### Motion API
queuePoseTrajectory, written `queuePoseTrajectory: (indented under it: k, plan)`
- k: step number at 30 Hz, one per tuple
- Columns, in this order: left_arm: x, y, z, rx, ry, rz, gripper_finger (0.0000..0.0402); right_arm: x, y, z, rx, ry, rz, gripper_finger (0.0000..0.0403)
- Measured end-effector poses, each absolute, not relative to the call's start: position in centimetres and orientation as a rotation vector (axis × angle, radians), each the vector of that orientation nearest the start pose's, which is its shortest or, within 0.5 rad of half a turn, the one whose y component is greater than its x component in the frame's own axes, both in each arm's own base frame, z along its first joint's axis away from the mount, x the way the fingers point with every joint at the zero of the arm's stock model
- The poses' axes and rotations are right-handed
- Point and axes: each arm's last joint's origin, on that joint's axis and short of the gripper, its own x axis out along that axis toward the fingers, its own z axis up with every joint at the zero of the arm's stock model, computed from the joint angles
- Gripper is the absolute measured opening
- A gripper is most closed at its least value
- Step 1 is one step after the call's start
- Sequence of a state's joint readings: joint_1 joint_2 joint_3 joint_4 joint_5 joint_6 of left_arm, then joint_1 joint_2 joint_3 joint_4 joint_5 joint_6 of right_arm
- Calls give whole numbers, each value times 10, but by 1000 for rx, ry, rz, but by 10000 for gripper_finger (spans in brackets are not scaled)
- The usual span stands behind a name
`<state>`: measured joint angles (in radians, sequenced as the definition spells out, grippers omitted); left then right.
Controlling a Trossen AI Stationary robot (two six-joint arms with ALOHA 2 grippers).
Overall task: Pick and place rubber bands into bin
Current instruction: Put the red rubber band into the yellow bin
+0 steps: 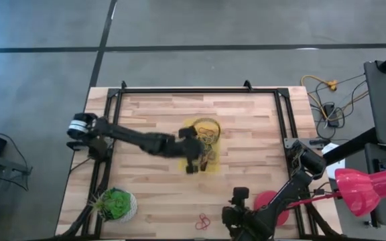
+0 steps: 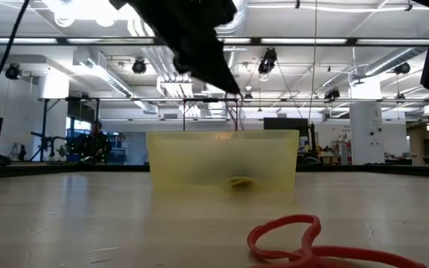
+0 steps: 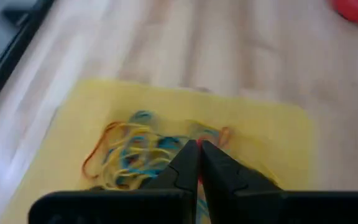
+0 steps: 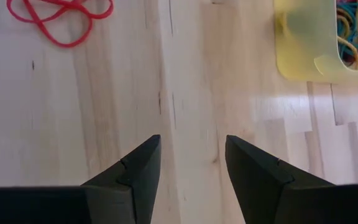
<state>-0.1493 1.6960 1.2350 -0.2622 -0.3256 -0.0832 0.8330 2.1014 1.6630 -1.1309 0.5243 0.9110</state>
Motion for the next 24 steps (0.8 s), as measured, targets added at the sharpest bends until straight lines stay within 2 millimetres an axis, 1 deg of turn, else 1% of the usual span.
queuePoseTrajectory:
  k: [2,4,6,9,13,16,18,21,24]
  plan:
    - [373,-29,241,-40,698,281,1,280,287,189,-175,1151,-321,166]
    - [372,-19,232,-125,747,334,7,279,287,189,-153,1148,-341,166]
    - [373,-16,230,-164,751,332,21,278,288,189,-142,1144,-347,166]
    - [372,-19,230,-191,762,293,54,277,288,188,-150,1146,-342,166]
    - [371,-34,233,-247,775,190,105,277,288,188,-204,1159,-312,166]
    - [367,-51,241,-274,772,103,135,277,288,188,-234,1165,-293,166]
    - [363,-65,247,-267,764,53,147,277,288,188,-231,1165,-295,166]
    - [353,-88,256,-248,757,-16,154,278,287,188,-151,1149,-348,166]
    - [342,-110,262,-244,748,-62,155,279,282,199,4,1108,-429,166]
